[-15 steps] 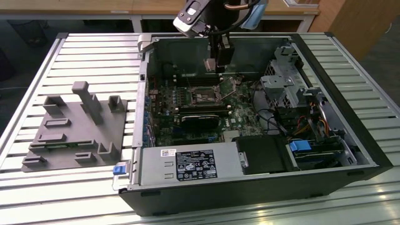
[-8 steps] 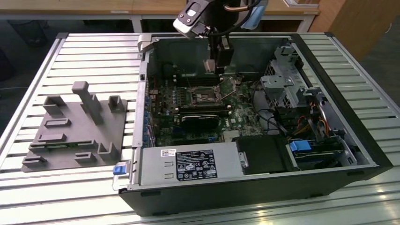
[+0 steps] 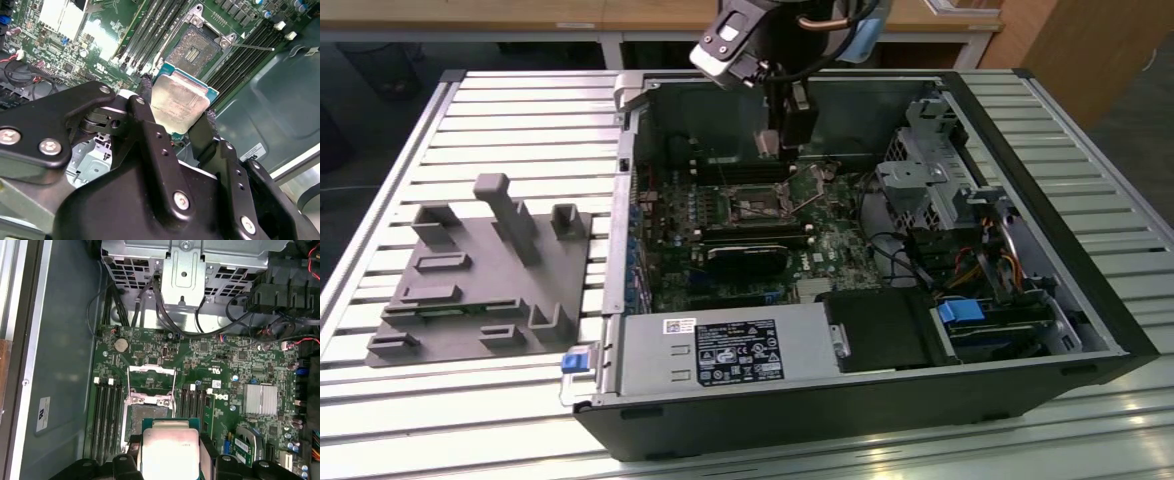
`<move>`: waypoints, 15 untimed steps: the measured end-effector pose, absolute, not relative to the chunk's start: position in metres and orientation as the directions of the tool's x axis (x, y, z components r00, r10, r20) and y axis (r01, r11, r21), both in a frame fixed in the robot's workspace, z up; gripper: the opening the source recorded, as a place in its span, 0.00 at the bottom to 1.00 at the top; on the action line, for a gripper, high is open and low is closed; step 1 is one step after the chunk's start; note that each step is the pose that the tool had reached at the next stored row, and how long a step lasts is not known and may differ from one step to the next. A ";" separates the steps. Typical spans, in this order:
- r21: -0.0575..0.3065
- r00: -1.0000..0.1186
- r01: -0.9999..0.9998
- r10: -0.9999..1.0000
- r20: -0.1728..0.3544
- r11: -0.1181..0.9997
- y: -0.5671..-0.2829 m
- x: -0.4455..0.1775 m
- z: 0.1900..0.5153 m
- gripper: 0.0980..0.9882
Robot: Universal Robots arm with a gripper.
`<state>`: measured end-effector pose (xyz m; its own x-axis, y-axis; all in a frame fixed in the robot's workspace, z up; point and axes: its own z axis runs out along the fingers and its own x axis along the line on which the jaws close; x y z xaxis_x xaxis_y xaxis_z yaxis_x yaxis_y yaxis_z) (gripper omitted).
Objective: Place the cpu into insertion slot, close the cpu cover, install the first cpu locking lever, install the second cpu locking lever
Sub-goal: 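Place the cpu into insertion slot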
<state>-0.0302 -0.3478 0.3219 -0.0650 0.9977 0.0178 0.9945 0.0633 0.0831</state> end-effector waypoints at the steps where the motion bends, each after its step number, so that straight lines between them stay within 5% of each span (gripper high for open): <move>1: 0.083 -0.065 0.995 0.998 0.018 0.063 -0.348 -0.030 0.321 0.50; 15: 0.083 -0.065 0.995 0.998 0.013 0.064 -0.348 -0.030 0.305 0.50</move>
<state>-0.0302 -0.3478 0.3047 -0.0650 0.9978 0.0128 0.9945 0.0637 0.0827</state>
